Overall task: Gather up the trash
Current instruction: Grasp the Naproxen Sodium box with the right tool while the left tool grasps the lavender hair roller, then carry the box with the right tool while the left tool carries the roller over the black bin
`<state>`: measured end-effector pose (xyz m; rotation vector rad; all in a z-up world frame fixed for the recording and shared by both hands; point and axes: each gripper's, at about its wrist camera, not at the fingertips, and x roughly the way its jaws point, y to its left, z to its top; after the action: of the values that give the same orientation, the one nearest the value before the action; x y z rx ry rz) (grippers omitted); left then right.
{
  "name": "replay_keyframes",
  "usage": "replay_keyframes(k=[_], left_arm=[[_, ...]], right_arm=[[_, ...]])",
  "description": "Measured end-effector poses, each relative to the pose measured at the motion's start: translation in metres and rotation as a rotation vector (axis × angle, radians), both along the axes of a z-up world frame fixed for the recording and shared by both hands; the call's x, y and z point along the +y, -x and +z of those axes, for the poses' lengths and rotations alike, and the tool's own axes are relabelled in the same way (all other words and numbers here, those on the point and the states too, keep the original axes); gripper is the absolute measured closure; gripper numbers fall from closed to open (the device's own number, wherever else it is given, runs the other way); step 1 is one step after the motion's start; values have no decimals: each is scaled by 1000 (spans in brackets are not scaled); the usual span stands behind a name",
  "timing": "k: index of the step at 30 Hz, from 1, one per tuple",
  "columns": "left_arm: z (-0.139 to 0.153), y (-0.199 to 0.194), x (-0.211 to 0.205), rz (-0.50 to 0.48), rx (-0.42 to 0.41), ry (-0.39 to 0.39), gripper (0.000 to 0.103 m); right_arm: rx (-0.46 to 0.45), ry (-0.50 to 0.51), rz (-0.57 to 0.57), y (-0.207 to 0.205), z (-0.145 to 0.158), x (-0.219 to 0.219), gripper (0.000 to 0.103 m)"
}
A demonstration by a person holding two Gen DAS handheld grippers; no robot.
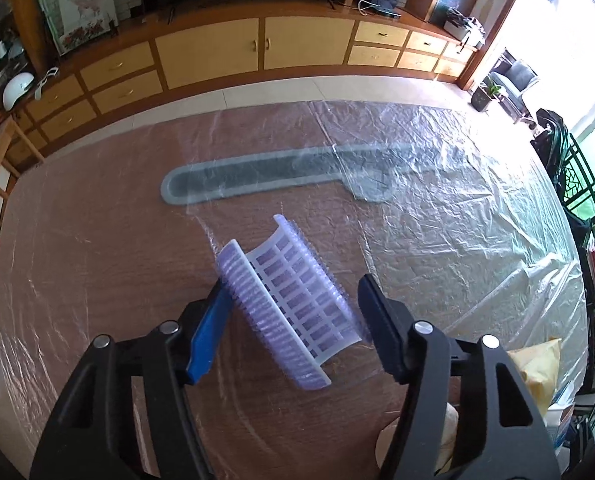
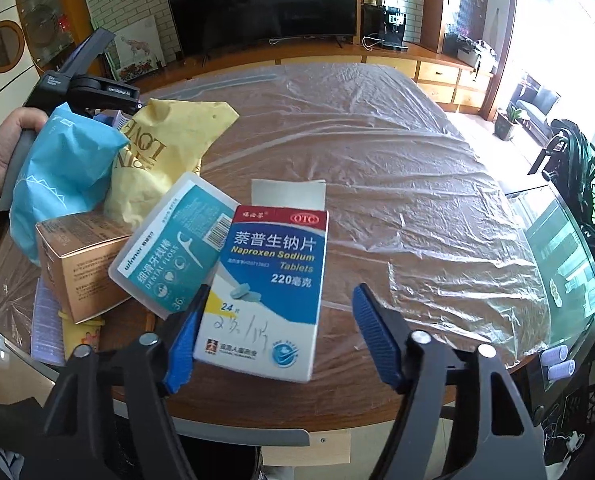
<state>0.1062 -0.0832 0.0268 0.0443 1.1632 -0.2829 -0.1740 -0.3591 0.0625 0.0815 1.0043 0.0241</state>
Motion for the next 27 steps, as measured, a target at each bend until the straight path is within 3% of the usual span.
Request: replay_keyframes(k=[4,7,8,10,15,17,18,27], left_arm=[[5,7,3,-21,-32,-3,46],[8,17,8,-23,-47,25,47],[9,20,9,-25,-49,30,47],[9,27,14,-29,-63,29,48],[18,47,27,-35,-105,38,48],[21,59,34,-35,-129,32,48],[22,62,37,-36,-137,29,48],[34,106,67,7,-201,59,48]], right_arm=[[-1,29,-5,-4,-2,-5,51],[-11,11,-20,-6,-2,-11,54],[-13,1,-17,-6,-2,-12,52],[-4,13,-20,-11,-3,-11,31],[-14,69,11,-23,-3,-7,31],[-12,63,25,-27,-4,-7,41],[-8,59,30,-28,-5,-7,58],[-62,10,-10,-33,15,-16,58]])
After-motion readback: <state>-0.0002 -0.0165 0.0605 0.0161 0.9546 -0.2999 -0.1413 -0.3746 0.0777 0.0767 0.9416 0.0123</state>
